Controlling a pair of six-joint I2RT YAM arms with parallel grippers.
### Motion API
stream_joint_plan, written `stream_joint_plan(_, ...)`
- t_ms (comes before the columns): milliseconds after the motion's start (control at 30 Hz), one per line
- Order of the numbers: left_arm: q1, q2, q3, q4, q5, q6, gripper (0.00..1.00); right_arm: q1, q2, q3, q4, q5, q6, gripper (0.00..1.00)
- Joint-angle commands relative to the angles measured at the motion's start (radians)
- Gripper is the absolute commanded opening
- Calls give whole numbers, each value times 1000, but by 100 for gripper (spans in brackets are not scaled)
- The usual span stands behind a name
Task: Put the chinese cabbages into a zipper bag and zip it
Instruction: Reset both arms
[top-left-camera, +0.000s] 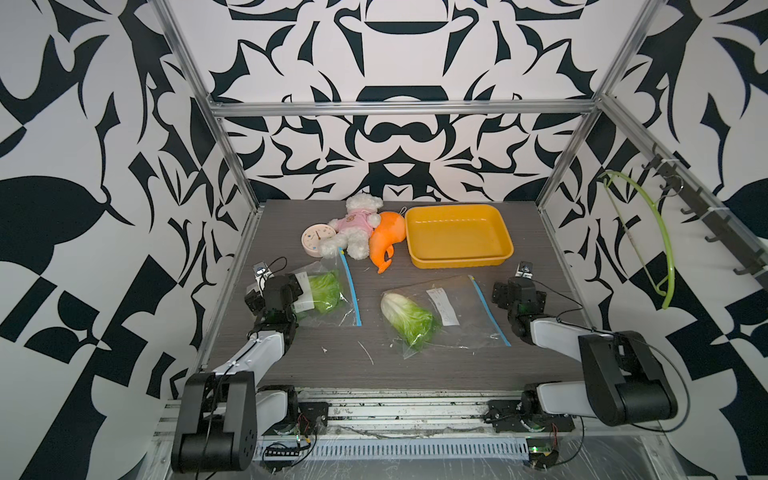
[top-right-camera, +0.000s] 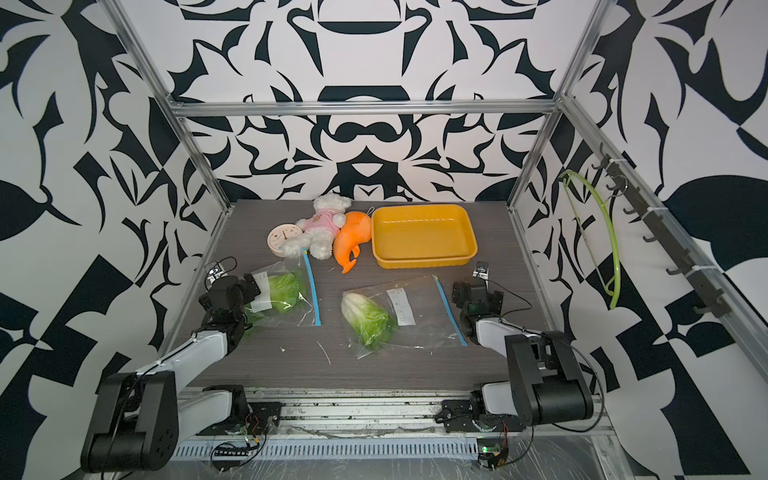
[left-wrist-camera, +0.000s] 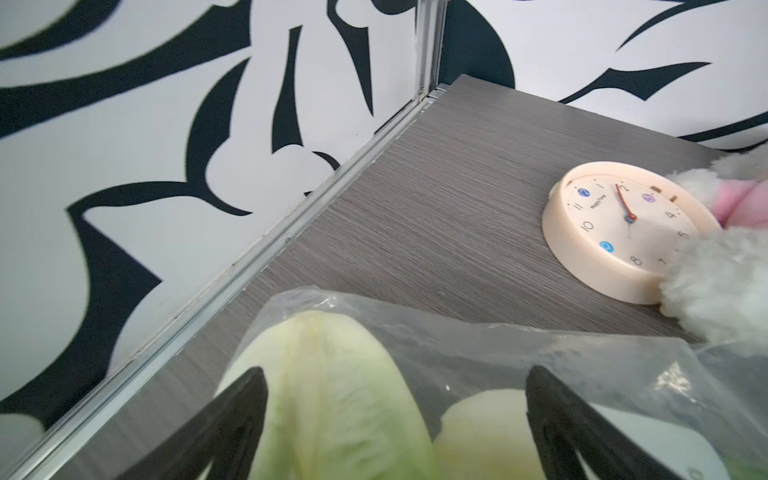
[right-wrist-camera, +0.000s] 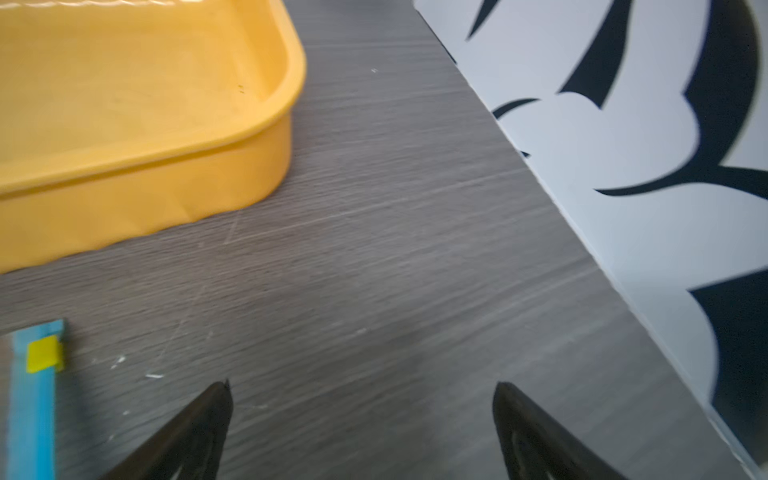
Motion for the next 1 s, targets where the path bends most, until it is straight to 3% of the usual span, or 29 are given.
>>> stream_joint_plan(0,2,115,-33,344,75,89,99,-8,29,43,206,-56,-46,100)
stream_joint_plan(67,3,190,-38,403,95,100,99,-8,81,12,307,-133,-94,100)
stream_joint_plan(167,2,325,-99,652,168,134,99,-8,141,-47,461,-245,-130,100)
stream_joint_plan(233,1,385,-93,730,148,137,99,-8,169,-43,484,-236,-132,100)
stream_joint_plan(333,5,319,49,338,146,103,99,-6,167,-3,403,-190,-120,100)
stream_joint_plan(400,38,354,15,472,171,91,99,-6,158,-7,397,-191,-120,100)
stream_joint_plan(500,39,318,40,358,186,78,99,-6,160,-3,396,-252,-138,100)
stream_joint_plan(600,39,339,27,422,183,87,99,-6,160,-3,393,-255,-140,100)
stream_joint_plan(967,39,328,32,391,195,92,99,-6,160,-2,394,-255,-141,100)
